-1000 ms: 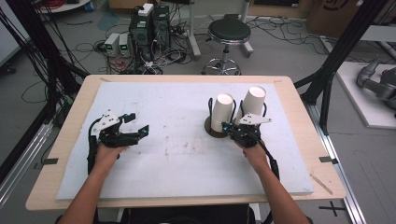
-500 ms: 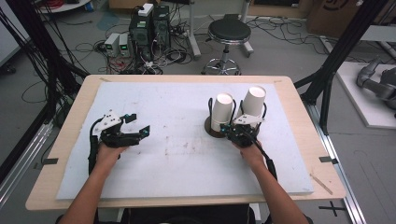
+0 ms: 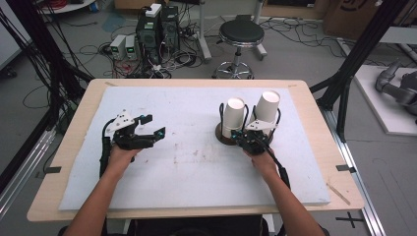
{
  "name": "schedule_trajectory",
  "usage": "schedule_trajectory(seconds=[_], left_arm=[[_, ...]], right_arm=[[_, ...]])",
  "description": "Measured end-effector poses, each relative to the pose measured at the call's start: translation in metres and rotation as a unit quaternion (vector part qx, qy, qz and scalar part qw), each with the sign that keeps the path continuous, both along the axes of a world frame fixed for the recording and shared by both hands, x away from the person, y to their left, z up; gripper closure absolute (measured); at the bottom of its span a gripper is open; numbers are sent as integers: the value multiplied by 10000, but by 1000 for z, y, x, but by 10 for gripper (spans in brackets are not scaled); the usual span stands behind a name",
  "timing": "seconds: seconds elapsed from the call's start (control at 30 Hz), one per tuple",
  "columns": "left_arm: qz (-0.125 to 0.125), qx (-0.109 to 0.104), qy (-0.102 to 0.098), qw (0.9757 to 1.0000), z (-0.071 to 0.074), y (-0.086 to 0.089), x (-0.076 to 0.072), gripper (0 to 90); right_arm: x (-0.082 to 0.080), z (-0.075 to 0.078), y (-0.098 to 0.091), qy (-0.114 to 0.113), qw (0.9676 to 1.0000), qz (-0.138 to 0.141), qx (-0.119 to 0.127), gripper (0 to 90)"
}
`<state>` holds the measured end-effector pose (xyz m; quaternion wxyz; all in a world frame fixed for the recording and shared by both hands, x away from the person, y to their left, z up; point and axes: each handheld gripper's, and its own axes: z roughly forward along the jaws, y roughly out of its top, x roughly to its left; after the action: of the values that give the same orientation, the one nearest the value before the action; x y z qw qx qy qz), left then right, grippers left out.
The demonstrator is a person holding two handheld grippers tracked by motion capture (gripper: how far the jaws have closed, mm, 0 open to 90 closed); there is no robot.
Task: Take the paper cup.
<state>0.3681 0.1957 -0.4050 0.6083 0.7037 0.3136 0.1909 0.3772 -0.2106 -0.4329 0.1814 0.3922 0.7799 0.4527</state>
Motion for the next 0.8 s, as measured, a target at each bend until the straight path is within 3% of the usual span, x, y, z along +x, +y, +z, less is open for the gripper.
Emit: schedule_trajectory(seconds=[0.17,0.33,0.4,0.5,0.53,0.57,0.6,0.63,0.8], left_arm=[[-105,-20,-105,9999,10,-19,10,184],[-381,39,-120,9992,24,-38,27,191],[-551,83,-352,9978,28,-46,34,222],[-856,102,-421,9954,32,-60,45,225],[-884,97,-400,9952,33,-65,47,225],[-976,68,-97,9952,35,-73,53,216],[-976,68,-97,9952,35,-73,53,200],[-1078,19,42,9942,37,-83,58,194],[-1193,-20,43,9928,45,-101,67,194]], right_arm=[[0,0,0,-4,10000,-31,5,900],[0,-1,1,-3,10000,-83,33,900],[-1,-1,2,-5,9999,-123,25,900],[-1,-1,2,-6,9999,-139,27,900],[-1,-1,2,-6,9999,-139,27,900],[-1,-1,2,-1,9999,-144,30,900],[-1,-1,2,-3,9999,-143,21,900],[-1,-1,2,-7,9999,-134,28,900],[-1,-1,2,-2,9999,-130,30,900]])
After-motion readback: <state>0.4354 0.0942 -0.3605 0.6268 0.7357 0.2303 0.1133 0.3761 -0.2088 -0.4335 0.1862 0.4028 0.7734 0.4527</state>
